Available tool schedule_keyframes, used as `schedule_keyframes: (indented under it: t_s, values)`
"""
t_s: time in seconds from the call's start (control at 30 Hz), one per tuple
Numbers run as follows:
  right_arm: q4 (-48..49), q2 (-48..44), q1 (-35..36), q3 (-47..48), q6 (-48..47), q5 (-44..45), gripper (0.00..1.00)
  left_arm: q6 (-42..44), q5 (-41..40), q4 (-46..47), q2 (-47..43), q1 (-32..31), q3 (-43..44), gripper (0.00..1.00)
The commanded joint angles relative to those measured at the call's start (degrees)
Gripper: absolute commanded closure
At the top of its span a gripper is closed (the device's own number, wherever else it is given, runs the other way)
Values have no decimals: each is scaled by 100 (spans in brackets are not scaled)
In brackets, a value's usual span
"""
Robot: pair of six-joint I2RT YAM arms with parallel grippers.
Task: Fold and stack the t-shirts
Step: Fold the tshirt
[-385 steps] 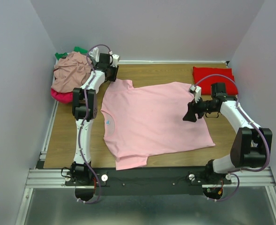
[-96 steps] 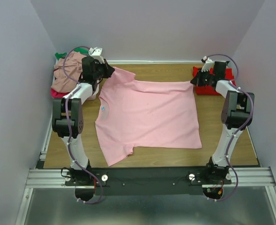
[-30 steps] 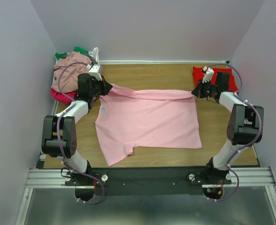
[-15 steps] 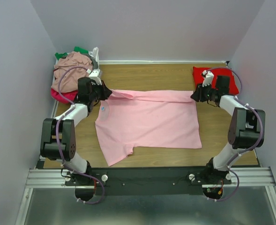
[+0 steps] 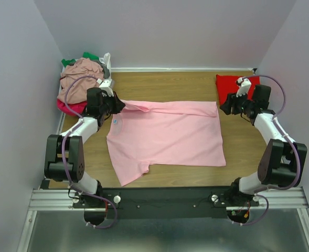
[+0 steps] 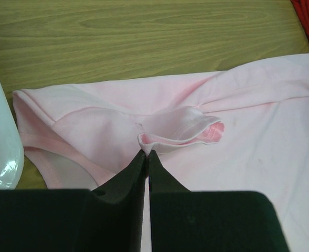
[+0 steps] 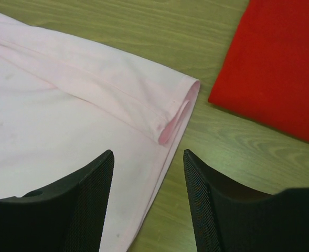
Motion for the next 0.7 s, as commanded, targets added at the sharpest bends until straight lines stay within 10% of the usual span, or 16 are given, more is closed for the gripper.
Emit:
schedule_keyframes:
  t_s: [0.0,0.23,0.47,0.67]
  values:
    - [-315,-92,6,-79,253,-385,37,6,45,-143,-103,39,-25,89]
    - [-332,-101,6,-149,279,-464,37,-21,-165,-476,-173,-5,-104,83]
    - [-367,-118,6,-237,174,-464,36,-56,-270,-985,-1882,-31,-596,37]
    - [-701,-128,-38,-238,-142,-578,31,-512,-1896,-1585,-3730,-5,-982,4]
